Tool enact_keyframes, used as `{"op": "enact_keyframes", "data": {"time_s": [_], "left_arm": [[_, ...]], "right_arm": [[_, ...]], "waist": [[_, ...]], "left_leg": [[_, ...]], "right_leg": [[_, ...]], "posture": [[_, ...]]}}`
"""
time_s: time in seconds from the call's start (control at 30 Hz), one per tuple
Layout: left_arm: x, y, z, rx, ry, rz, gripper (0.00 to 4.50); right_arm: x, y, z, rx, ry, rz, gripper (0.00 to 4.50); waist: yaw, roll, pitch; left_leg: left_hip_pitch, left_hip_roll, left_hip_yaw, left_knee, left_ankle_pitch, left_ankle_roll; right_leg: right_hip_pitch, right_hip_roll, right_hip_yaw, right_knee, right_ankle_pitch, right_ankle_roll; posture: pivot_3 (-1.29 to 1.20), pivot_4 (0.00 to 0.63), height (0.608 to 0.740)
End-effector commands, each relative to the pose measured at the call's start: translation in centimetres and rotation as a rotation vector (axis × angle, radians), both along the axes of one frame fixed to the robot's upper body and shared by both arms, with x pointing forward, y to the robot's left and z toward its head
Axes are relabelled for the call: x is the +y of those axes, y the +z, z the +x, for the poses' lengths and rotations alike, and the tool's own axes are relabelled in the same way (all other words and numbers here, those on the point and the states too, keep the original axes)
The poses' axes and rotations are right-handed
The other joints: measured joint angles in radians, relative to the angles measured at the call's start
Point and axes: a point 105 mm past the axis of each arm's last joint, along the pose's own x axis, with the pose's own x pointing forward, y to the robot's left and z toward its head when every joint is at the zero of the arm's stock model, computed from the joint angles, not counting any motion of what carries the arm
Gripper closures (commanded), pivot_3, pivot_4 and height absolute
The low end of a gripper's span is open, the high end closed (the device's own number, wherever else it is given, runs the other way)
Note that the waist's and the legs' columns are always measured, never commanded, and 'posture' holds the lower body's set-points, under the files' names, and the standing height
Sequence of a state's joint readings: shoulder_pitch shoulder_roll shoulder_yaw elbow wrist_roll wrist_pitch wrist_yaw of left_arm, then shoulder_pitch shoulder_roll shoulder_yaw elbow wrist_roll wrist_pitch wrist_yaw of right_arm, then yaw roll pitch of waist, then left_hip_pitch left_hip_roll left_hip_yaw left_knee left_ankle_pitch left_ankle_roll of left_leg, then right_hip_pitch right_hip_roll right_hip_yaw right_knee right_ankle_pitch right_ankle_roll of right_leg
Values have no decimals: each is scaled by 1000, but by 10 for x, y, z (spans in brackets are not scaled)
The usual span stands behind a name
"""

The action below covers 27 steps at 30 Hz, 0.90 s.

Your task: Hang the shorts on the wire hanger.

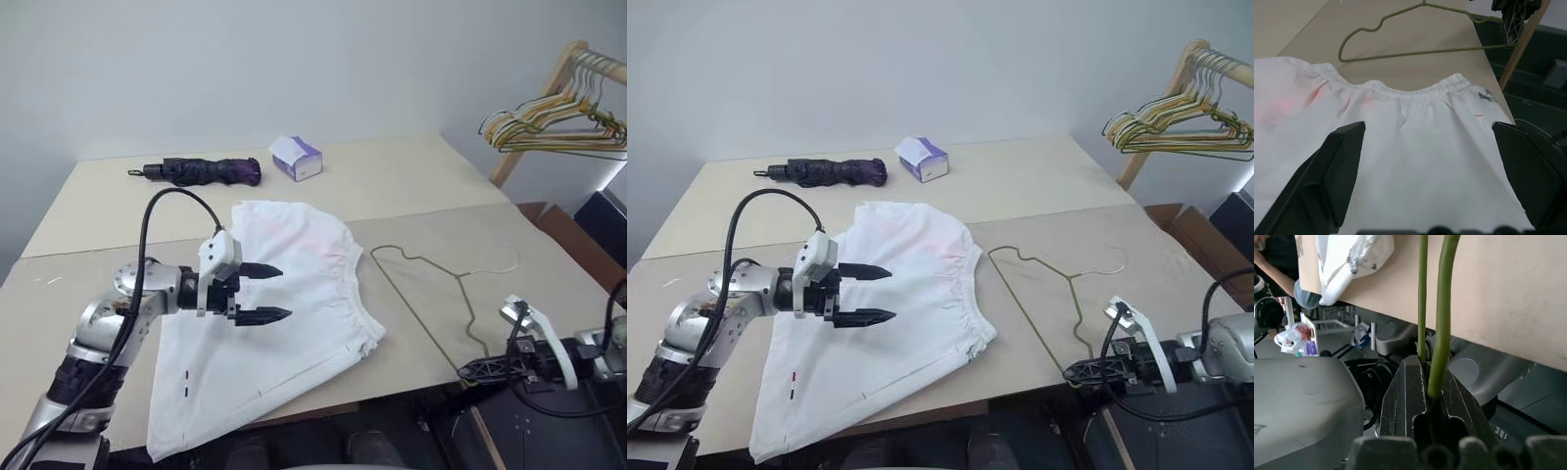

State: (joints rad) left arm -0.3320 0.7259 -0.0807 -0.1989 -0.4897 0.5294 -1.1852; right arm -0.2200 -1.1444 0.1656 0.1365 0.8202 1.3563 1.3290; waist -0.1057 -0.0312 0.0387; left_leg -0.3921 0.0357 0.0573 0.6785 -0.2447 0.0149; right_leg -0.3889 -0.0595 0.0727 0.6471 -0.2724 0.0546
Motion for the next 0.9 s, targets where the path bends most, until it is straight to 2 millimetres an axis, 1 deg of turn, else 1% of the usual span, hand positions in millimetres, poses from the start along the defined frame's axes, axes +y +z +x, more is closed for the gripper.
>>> {"op": "enact_keyframes", "data": {"time_s": [0.03,0.13,0.3,0.4,0.57,0.67,0.7,0.77,0.9], "left_arm": [[2,8,-2,-28,9,1,13],[5,4,0,-18,41,-1,13],[9,-1,2,-20,67,19,13],[7,-2,1,-18,66,18,13],[4,-5,1,-25,68,25,13],[2,-7,1,-32,68,31,13],[2,-7,1,-35,70,31,13],[1,-7,1,-38,72,29,13],[0,-7,3,-53,79,35,13]], "right_arm": [[1,5,7,-35,25,10,4500],[3,3,9,-34,39,-3,4500],[7,9,12,-83,75,29,4500],[8,14,8,-102,105,49,4500],[11,11,0,-94,190,26,4500],[11,3,7,-88,194,-22,4500],[10,-3,14,-83,172,-60,4500],[6,-6,25,-92,148,-96,4500],[5,1,34,-116,171,-87,4500]], "waist": [[8,0,0],[16,0,0],[38,0,0],[43,0,0],[50,0,0],[52,0,0],[51,0,0],[48,0,0],[62,1,1]], "left_leg": [[0,0,0,0,0,0],[0,0,0,0,0,0],[0,0,1,0,0,0],[0,0,1,0,0,0],[0,0,1,0,0,0],[0,0,2,0,0,0],[0,0,2,0,0,0],[1,0,2,1,0,0],[0,-1,3,1,0,1]], "right_leg": [[0,0,0,0,0,0],[0,0,0,0,0,0],[0,0,0,0,0,0],[0,0,0,0,0,-1],[0,0,-1,0,0,-1],[0,0,-1,0,0,-1],[0,0,-1,0,0,-1],[0,0,0,0,1,-2],[0,0,-1,0,4,-6]], "posture": [[-57,0,740],[-55,0,740],[-48,0,740],[-47,0,740],[-40,0,740],[-34,0,740],[-31,0,740],[-22,0,740],[-14,0,740]]}}
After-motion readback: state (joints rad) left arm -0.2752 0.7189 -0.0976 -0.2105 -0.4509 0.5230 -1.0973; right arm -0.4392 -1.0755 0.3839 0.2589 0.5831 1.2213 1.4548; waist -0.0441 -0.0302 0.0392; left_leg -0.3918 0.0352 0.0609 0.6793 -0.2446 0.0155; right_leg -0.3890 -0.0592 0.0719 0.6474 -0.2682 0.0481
